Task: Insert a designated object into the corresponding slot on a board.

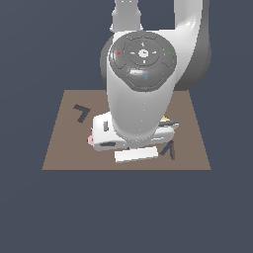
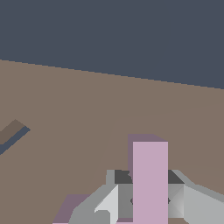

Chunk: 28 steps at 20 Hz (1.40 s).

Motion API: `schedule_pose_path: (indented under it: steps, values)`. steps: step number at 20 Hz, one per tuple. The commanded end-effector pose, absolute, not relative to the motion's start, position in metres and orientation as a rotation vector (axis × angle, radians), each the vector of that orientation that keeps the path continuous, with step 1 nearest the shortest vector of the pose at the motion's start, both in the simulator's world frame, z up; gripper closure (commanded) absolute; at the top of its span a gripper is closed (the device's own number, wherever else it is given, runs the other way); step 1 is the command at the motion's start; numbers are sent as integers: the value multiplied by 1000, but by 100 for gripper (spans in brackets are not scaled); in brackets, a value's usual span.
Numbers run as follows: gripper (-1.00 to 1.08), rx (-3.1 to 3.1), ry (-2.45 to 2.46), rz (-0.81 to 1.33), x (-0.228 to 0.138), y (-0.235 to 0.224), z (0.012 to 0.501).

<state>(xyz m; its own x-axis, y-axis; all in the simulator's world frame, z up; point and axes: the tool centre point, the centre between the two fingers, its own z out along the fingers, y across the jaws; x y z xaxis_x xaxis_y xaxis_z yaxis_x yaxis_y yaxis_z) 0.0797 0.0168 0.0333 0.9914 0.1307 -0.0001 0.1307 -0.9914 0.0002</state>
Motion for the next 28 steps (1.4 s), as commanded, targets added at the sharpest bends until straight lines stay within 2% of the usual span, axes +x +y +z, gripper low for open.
schedule_pose_path:
  steps: [1, 14, 28]
  values:
    - [108, 3135, 195, -1, 80, 16, 33]
    - [108, 3137, -170, 0, 88, -13, 34]
    - [108, 2956, -1062, 1, 78, -88, 37]
